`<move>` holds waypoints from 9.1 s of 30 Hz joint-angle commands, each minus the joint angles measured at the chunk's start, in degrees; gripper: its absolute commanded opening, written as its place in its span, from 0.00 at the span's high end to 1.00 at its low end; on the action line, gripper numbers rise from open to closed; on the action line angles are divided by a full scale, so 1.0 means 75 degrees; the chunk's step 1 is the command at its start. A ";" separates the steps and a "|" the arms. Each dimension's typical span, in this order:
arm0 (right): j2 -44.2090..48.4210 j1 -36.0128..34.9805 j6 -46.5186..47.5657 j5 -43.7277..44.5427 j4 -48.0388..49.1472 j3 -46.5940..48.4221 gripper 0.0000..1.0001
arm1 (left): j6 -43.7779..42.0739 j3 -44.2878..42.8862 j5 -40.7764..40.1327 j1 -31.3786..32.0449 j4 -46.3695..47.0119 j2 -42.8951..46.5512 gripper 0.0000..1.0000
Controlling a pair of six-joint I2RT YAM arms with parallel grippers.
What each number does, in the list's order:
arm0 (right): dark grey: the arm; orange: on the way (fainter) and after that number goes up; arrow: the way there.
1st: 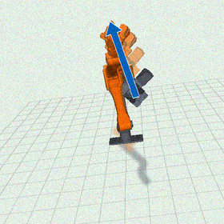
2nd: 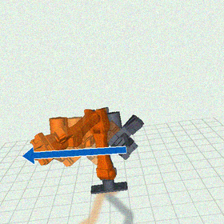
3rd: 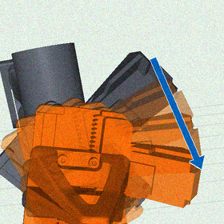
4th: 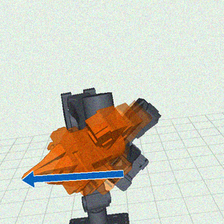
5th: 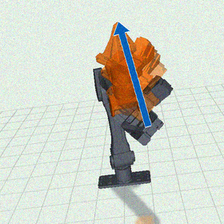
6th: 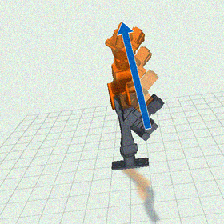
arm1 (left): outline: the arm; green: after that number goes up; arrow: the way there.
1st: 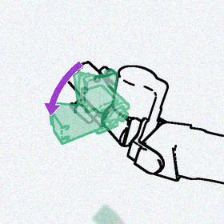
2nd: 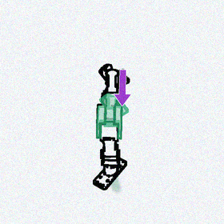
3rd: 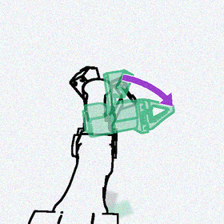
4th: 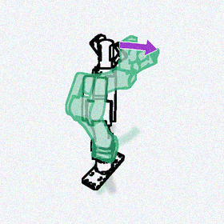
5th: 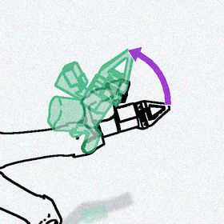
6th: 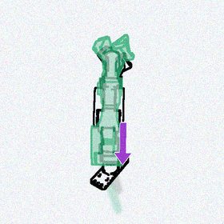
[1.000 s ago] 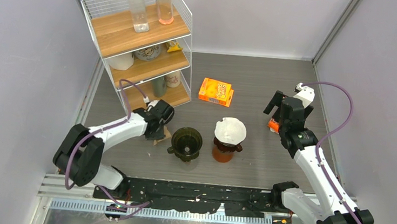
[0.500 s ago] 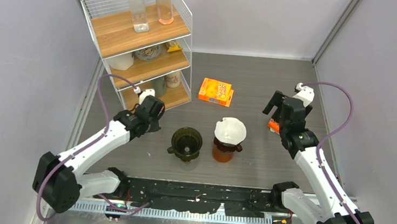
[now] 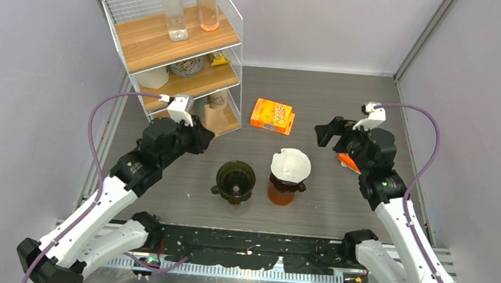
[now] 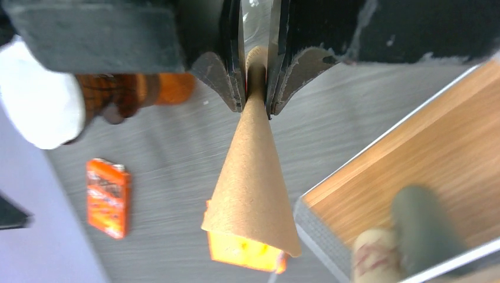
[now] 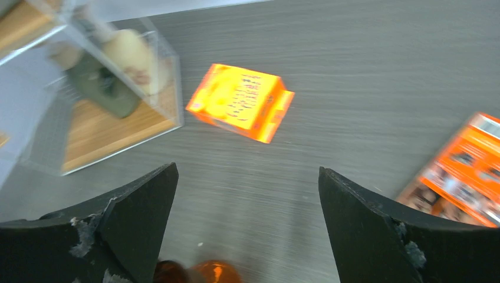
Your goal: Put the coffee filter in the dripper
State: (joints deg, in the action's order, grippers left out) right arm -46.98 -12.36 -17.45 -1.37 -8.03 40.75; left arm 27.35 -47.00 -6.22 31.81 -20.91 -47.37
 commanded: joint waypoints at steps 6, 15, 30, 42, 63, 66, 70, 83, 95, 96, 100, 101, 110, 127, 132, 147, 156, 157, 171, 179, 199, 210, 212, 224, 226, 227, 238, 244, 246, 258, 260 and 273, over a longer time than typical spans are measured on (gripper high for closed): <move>0.0060 -0.0013 -0.0296 -0.5693 0.2894 -0.0095 0.04 | -0.0787 -0.0460 0.3977 0.0000 0.3109 -0.0491 0.74; -0.0476 -0.1203 -0.0355 -0.6798 0.3675 0.0732 0.02 | -0.0769 -0.1011 0.5878 0.0106 0.3970 -0.1675 0.74; -0.1149 -0.1832 0.0243 -0.6396 0.2101 0.1978 0.03 | -0.0753 -0.1279 0.6172 0.0180 0.4098 -0.2301 0.74; -0.1345 -0.1860 0.0438 -0.6547 0.2025 0.2640 0.03 | -0.1129 -0.1306 0.6574 0.0268 0.3940 -0.2479 0.74; -0.2207 -0.2094 0.0519 -0.6732 0.0647 0.3509 0.20 | -0.1716 -0.1756 0.6308 0.0435 0.3393 -0.2916 0.76; -0.2309 -0.2130 0.0658 -0.6356 0.0067 0.3672 0.25 | -0.1771 -0.1807 0.6338 0.0462 0.3385 -0.2955 0.77; -0.2468 -0.2164 0.0719 -0.5805 -0.0387 0.3892 0.45 | -0.1919 -0.1839 0.6227 0.0513 0.3299 -0.2961 0.77; -0.2368 -0.2173 0.0650 -0.4979 -0.0512 0.3969 0.95 | -0.1528 -0.1641 0.5527 0.0518 0.3666 -0.2832 0.17; -0.1321 -0.2161 0.0170 -0.3561 0.0674 0.3104 0.95 | 0.0056 -0.1103 0.4969 0.0029 0.4514 -0.2550 0.01; -0.1267 -0.2161 0.0129 -0.3595 0.0820 0.2979 0.95 | 0.0117 -0.1094 0.5148 0.0015 0.4648 -0.2529 0.01; -0.1080 -0.2161 0.0038 -0.3928 0.1163 0.2891 0.95 | 0.0444 -0.0915 0.5652 0.0024 0.5304 -0.2356 0.00; -0.1080 -0.2167 -0.0026 -0.4017 0.1269 0.2877 0.95 | 0.0597 -0.0836 0.5859 0.0018 0.5598 -0.2320 0.01; -0.1343 -0.2164 -0.0961 -0.4745 0.2824 0.2465 0.95 | 0.1613 -0.0740 0.6892 0.0027 0.7169 -0.2779 0.00; -0.1402 -0.2167 -0.1266 -0.4090 0.3236 0.1891 0.95 | 0.2710 -0.0945 0.6736 -0.0011 0.8066 -0.3334 0.74; -0.1325 -0.2162 -0.1165 -0.3950 0.3171 0.1822 0.93 | 0.2723 -0.0973 0.6735 -0.0078 0.8042 -0.3393 0.87; -0.0243 -0.1264 -0.0331 -0.2985 0.2026 0.1078 0.13 | 0.1703 -0.0518 0.7364 -0.0188 0.7521 -0.2746 1.00; -0.0010 -0.0954 0.0251 -0.3832 0.1779 0.0782 0.10 | 0.1354 -0.0545 0.7482 -0.0187 0.7193 -0.2654 1.00; -0.0024 -0.0954 0.0258 -0.3940 0.1818 0.0774 0.10 | 0.1330 -0.0577 0.7460 -0.0190 0.7139 -0.2694 1.00; -0.0345 -0.0954 0.0212 -0.4208 0.2059 0.0825 0.11 | 0.1336 -0.0924 0.7481 -0.0187 0.6932 -0.3034 1.00; -0.0485 -0.0954 0.0242 -0.3827 0.1835 0.0973 0.11 | 0.1363 -0.0889 0.7592 -0.0187 0.6991 -0.2974 1.00; -0.0698 -0.0954 -0.0053 -0.4985 0.2163 0.1031 0.11 | 0.1538 -0.0933 0.7712 -0.0190 0.7202 -0.3111 1.00; -0.0370 -0.0954 -0.0201 -0.5163 0.2133 0.0896 0.11 | 0.1430 -0.0997 0.7507 -0.0187 0.6994 -0.3147 1.00; -0.0373 -0.0954 -0.0233 -0.5154 0.2192 0.0886 0.11 | 0.1427 -0.1006 0.7558 -0.0187 0.6995 -0.3163 1.00; -0.1033 -0.0972 -0.0753 -0.5801 0.3058 0.1195 0.11 | 0.1603 -0.1045 0.8499 -0.0143 0.7480 -0.3247 1.00; -0.1071 -0.0978 -0.0853 -0.5901 0.3212 0.1207 0.11 | 0.1581 -0.1059 0.8539 -0.0113 0.7476 -0.3278 1.00; -0.1104 -0.0989 -0.0914 -0.5924 0.3243 0.1215 0.11 | 0.1569 -0.1063 0.8585 -0.0096 0.7475 -0.3288 1.00; -0.1607 -0.1444 -0.1142 -0.6575 0.3660 0.1526 0.19 | 0.1627 -0.1208 0.8891 0.0010 0.7488 -0.3460 1.00; -0.1707 -0.1569 -0.1167 -0.6582 0.3604 0.1603 0.36 | 0.1594 -0.1183 0.8878 0.0012 0.7469 -0.3411 1.00; -0.1689 -0.1583 -0.1190 -0.6580 0.3601 0.1592 0.41 | 0.1569 -0.1174 0.8871 0.0006 0.7462 -0.3393 1.00; -0.1629 -0.1656 -0.1249 -0.6741 0.3683 0.1583 0.94 | 0.1384 -0.1318 0.8878 0.0002 0.7114 -0.3410 0.99; -0.1588 -0.1657 -0.1177 -0.6619 0.3639 0.1586 0.95 | 0.1264 -0.1372 0.8784 0.0012 0.6925 -0.3408 0.96; -0.1090 -0.2078 0.0489 -0.2858 0.0697 0.2260 0.95 | -0.0249 -0.1619 0.5078 0.0000 0.3635 -0.2449 0.00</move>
State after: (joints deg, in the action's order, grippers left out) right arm -57.69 -25.41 -21.96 -40.66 8.49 52.47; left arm 30.87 -56.97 47.83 31.77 16.49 -70.67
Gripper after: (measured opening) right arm 0.060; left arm 0.990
